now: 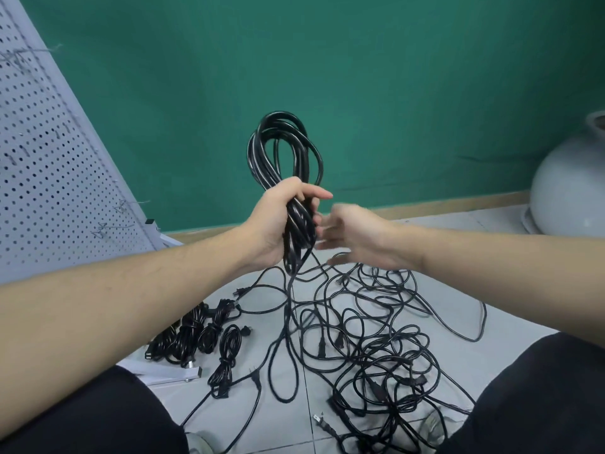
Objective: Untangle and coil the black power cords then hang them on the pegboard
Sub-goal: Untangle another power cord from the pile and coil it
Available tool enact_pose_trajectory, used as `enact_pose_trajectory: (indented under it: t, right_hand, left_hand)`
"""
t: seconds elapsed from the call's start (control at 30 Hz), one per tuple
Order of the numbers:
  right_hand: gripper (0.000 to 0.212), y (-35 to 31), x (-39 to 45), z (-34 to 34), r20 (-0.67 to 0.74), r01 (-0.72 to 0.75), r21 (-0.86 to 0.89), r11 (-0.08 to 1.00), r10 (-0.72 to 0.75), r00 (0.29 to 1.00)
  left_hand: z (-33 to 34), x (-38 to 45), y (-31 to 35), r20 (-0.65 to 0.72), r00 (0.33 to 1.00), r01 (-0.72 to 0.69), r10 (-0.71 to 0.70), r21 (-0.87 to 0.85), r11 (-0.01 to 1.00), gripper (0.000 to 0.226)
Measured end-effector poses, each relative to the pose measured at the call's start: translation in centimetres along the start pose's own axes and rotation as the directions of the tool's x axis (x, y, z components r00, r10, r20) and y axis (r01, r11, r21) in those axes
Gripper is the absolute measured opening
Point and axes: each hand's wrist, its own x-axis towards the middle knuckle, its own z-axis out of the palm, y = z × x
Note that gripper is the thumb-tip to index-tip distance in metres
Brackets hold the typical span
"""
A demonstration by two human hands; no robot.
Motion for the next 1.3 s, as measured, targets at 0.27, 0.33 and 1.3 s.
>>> enact_pose_trajectory:
  t: [0.27, 0.33, 1.3]
  right_hand:
    - [0.021, 1.1, -1.1, 2.0, 0.299, 0.169, -0.555, 0.814, 0.005, 0.954]
    - [0.012, 1.1, -1.0, 1.7, 0.309, 0.191, -0.586, 0.787, -0.001, 0.951]
    - [0.022, -1.7, -1.0, -2.3, -0.055, 0.308, -0.661, 0.684, -0.454, 0.889]
  left_hand:
    - [0.1, 0.3, 1.4, -0.048, 0.993, -0.109, 0.106, -0.052, 0.993, 0.04]
    - [-0.2, 0.4, 1.7, -0.091, 0.988, -0.125, 0.121, -0.04, 0.991, 0.039]
    - [-3.3, 0.2, -0.4, -0.081, 0.982, 0.154, -0.168, 0.86, 0.487, 0.029]
